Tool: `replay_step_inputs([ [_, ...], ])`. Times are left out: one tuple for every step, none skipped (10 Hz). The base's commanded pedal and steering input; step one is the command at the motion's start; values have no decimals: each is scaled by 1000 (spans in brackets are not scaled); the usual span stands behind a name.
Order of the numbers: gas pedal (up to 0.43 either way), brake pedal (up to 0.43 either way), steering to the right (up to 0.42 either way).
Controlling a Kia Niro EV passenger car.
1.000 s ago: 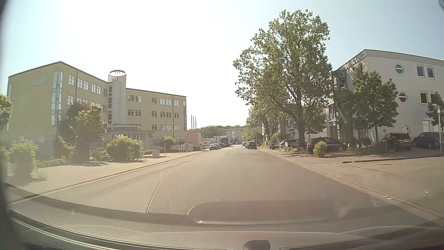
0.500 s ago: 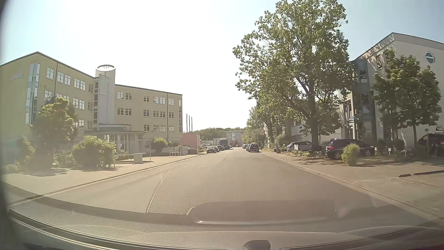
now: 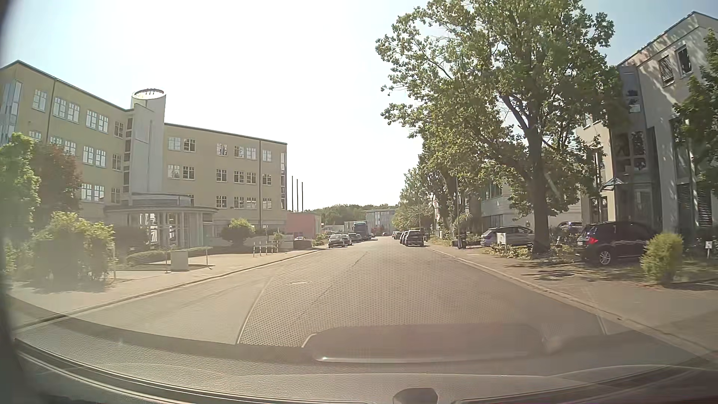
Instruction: Follow the waypoints while adhering to traffic rules and regulations
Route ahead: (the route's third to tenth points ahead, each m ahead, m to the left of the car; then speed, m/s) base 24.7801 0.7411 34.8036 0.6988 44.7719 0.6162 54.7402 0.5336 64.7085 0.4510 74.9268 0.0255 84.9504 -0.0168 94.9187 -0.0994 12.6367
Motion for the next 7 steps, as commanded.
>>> replay_step_inputs([
  [0,18,0],
  [0,18,0],
  [0,18,0],
  [0,18,0],
  [0,18,0],
  [0,18,0],
  [0,18,0],
])
